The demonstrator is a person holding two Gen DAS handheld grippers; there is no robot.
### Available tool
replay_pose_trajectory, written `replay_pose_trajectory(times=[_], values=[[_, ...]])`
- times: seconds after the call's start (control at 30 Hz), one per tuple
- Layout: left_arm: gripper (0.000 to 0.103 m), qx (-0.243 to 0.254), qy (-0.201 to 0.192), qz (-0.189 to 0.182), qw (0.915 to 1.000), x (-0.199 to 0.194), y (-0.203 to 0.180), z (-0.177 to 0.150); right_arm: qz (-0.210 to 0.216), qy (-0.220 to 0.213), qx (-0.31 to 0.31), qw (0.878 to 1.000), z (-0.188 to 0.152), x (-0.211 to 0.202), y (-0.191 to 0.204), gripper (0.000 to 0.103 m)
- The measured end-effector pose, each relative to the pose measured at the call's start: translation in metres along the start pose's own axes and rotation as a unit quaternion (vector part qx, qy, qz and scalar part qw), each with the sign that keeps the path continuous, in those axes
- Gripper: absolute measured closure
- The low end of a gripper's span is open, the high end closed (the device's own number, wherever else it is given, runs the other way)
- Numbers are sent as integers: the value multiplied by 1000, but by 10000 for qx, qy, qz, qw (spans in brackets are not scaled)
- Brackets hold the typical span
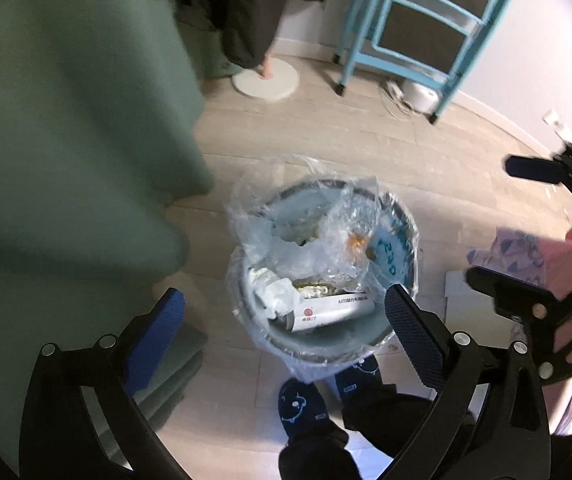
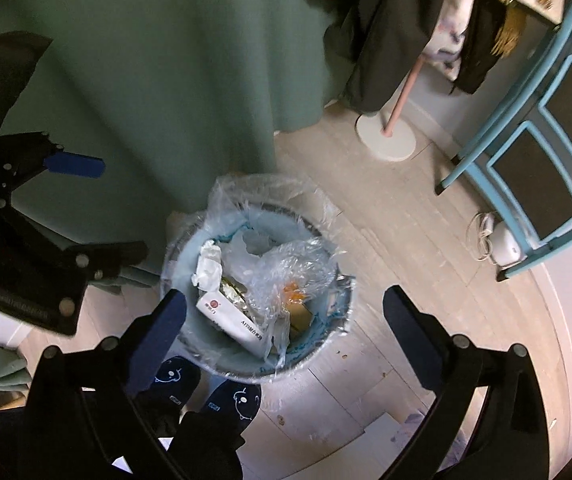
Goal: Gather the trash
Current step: 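Return both open tools to the window table toward the pink snack bag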
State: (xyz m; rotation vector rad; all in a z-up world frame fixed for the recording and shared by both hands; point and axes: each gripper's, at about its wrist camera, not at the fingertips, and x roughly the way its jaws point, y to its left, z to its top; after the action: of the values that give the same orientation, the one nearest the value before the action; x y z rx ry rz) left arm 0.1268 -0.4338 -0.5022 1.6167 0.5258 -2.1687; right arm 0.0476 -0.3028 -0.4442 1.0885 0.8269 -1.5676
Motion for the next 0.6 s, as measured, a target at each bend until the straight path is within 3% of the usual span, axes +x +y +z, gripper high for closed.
replay_pose_trajectory(times=[0.17,0.4,0.6], values=[[6,-253,-306,-139,9991,-68,-4,6,-216,-200,225,9993,3,-62,-10,7],[6,-240,-495,80,9985,-159,-17,4,-533,-273,401,9974,10,-139,-12,7],[6,-110,-870,139,9960,-230,-26,-2,-297,-714,633,9950,21,-203,-9,7]])
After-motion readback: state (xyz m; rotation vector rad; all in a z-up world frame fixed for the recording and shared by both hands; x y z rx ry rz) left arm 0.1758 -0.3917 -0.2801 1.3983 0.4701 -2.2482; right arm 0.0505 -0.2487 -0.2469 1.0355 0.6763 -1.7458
